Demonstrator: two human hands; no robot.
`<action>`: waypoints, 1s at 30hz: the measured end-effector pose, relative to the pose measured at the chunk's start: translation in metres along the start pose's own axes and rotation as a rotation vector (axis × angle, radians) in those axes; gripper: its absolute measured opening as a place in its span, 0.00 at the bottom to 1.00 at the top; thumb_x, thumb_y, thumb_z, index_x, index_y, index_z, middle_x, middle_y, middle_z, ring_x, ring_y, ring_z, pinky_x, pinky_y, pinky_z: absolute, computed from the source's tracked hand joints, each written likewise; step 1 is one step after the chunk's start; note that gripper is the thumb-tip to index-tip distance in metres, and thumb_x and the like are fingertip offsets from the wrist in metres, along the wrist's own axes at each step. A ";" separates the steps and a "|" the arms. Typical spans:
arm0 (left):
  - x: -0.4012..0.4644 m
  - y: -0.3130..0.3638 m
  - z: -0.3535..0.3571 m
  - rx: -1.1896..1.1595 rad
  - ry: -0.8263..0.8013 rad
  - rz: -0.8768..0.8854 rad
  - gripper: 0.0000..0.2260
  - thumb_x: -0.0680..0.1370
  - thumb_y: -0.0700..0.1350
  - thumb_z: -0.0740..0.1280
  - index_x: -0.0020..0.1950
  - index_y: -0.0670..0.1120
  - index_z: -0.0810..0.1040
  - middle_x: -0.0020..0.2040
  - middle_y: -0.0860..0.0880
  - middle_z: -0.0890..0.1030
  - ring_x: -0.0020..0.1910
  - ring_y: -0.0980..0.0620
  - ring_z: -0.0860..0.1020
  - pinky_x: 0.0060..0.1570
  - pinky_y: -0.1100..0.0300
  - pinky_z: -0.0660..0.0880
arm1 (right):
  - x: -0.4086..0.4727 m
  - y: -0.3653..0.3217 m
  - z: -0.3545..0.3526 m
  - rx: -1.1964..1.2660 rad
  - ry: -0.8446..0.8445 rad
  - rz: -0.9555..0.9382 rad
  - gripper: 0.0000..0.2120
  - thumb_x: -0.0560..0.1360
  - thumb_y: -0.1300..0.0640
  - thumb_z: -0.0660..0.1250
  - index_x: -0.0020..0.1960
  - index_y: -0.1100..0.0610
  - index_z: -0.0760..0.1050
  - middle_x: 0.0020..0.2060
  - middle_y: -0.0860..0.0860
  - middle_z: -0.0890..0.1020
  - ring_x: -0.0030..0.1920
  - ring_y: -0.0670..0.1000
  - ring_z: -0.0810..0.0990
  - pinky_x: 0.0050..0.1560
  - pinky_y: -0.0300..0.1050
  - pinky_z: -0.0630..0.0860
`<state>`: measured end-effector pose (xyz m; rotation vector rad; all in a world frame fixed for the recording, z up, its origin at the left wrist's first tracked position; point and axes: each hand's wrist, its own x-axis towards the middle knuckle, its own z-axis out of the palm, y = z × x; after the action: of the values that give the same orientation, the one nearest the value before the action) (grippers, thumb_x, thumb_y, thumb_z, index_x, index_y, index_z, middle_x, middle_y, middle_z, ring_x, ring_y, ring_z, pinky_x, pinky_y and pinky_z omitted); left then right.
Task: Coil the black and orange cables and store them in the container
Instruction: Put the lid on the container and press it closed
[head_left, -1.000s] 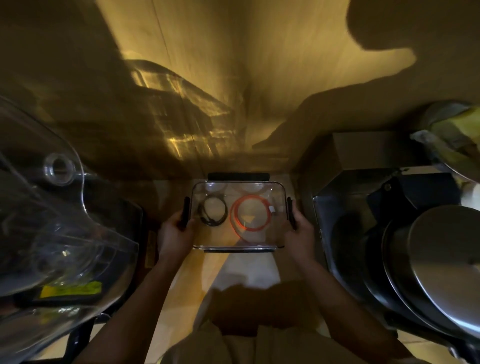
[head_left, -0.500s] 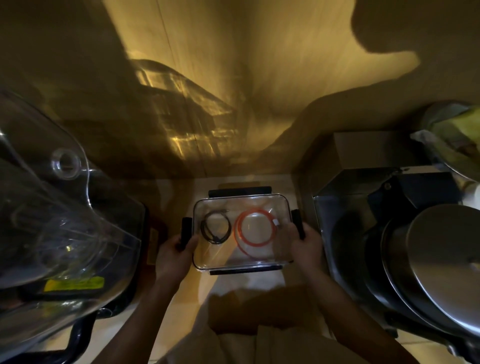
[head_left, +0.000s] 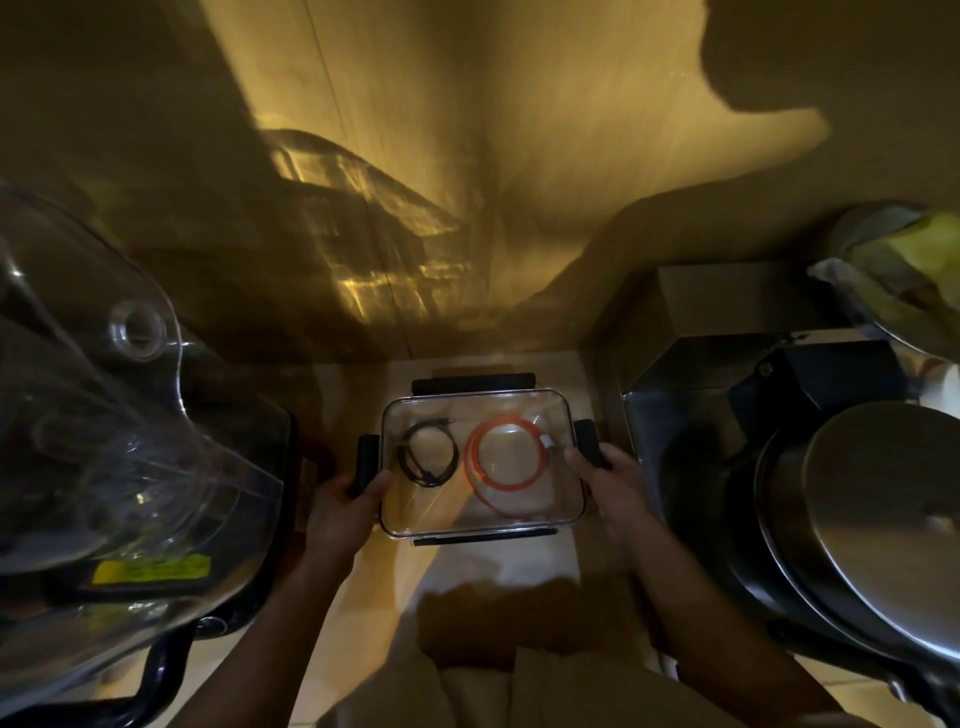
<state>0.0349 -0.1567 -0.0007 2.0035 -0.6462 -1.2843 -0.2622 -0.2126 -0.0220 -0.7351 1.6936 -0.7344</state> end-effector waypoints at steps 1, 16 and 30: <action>0.001 0.000 -0.001 0.002 -0.002 0.000 0.02 0.77 0.48 0.70 0.45 0.54 0.80 0.44 0.44 0.84 0.45 0.44 0.83 0.52 0.40 0.80 | 0.001 0.000 -0.001 -0.008 0.001 0.006 0.04 0.74 0.55 0.73 0.47 0.54 0.80 0.47 0.57 0.85 0.52 0.59 0.83 0.55 0.64 0.79; -0.017 -0.025 0.016 0.534 0.207 0.383 0.27 0.80 0.55 0.62 0.77 0.47 0.62 0.74 0.41 0.67 0.70 0.40 0.70 0.66 0.45 0.71 | -0.024 0.016 0.023 -0.490 0.110 -0.428 0.25 0.82 0.51 0.58 0.77 0.53 0.60 0.74 0.53 0.67 0.73 0.53 0.67 0.68 0.47 0.69; -0.012 -0.031 0.014 0.418 0.135 0.371 0.23 0.81 0.51 0.63 0.75 0.51 0.67 0.61 0.43 0.82 0.58 0.42 0.80 0.50 0.56 0.74 | -0.025 0.016 0.011 -0.295 -0.036 -0.276 0.22 0.83 0.58 0.59 0.76 0.54 0.63 0.64 0.53 0.78 0.63 0.51 0.77 0.46 0.27 0.70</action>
<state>0.0189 -0.1313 -0.0208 2.1358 -1.2322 -0.8333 -0.2479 -0.1847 -0.0221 -1.1990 1.7054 -0.6601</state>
